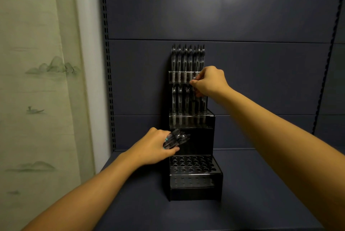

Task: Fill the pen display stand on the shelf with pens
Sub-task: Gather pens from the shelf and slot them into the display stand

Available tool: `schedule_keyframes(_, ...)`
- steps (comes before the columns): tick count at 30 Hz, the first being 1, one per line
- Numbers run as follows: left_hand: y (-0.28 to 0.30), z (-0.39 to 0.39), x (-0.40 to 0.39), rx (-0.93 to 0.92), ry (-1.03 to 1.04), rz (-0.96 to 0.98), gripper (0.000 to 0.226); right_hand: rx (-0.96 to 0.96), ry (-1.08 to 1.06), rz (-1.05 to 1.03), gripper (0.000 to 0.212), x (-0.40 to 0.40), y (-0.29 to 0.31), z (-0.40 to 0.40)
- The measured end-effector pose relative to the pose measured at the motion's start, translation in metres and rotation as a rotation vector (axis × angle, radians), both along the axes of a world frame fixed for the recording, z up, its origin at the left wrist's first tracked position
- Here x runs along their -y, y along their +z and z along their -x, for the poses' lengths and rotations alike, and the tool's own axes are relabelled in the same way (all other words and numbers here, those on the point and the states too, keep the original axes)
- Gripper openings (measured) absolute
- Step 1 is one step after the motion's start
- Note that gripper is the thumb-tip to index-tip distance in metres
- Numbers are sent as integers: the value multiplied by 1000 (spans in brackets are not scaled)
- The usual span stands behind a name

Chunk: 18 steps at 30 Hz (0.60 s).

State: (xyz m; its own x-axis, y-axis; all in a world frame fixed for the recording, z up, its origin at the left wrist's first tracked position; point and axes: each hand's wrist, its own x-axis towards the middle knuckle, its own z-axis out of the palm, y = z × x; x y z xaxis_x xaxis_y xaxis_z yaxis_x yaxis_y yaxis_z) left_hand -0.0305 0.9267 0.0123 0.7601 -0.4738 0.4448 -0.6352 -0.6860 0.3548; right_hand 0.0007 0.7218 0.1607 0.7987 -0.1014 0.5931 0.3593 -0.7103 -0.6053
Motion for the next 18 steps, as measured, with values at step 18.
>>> schedule_keyframes(18, 1, 0, 1, 34, 16, 14, 22, -223, -53, 92, 24, -1, -9, -5)
